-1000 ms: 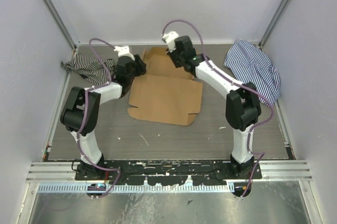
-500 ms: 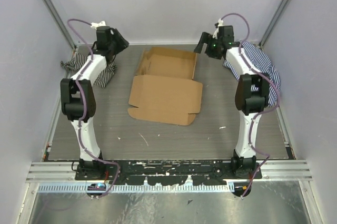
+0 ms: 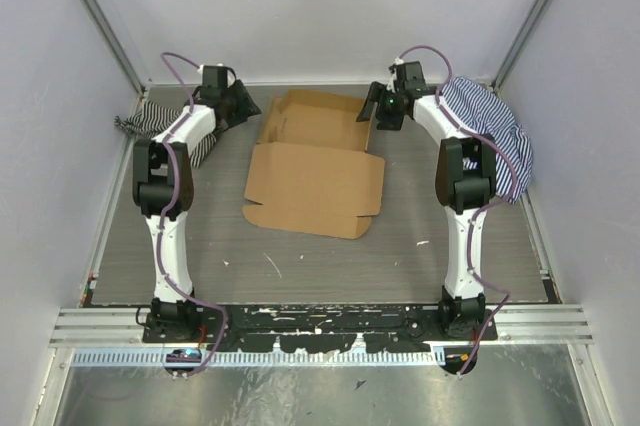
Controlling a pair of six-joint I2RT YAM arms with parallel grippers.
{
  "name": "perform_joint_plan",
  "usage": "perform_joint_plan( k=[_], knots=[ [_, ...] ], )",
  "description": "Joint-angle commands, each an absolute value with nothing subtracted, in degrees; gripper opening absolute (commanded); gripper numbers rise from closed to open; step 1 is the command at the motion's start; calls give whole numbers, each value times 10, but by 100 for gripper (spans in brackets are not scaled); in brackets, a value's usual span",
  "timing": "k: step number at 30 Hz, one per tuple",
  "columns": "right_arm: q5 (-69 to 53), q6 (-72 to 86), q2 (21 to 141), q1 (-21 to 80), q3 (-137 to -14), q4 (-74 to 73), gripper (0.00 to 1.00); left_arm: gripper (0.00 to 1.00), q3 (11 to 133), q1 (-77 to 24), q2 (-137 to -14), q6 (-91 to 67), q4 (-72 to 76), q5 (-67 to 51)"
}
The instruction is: Fold the paper box
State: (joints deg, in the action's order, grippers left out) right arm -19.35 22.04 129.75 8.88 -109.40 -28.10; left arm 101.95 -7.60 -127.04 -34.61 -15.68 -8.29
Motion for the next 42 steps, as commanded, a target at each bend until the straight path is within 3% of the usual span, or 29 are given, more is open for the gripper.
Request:
perform_joint_plan(
  k=[1, 15, 27, 42],
  knots=[
    [-179, 216, 1304, 88, -1119, -288, 65, 57, 1030, -73, -1272, -342, -147, -94],
    [-167, 184, 1355, 106, -1167, -333, 50, 57, 1050, -73, -1310, -350, -127, -158],
    [-167, 170, 1362, 108, -1171, -340, 49, 57, 1008, -76, -1307, -400, -32, -238],
    [-178, 163, 1369, 110, -1178, -343, 50, 55, 1003, -82, -1325, -399, -12, -251]
  ],
)
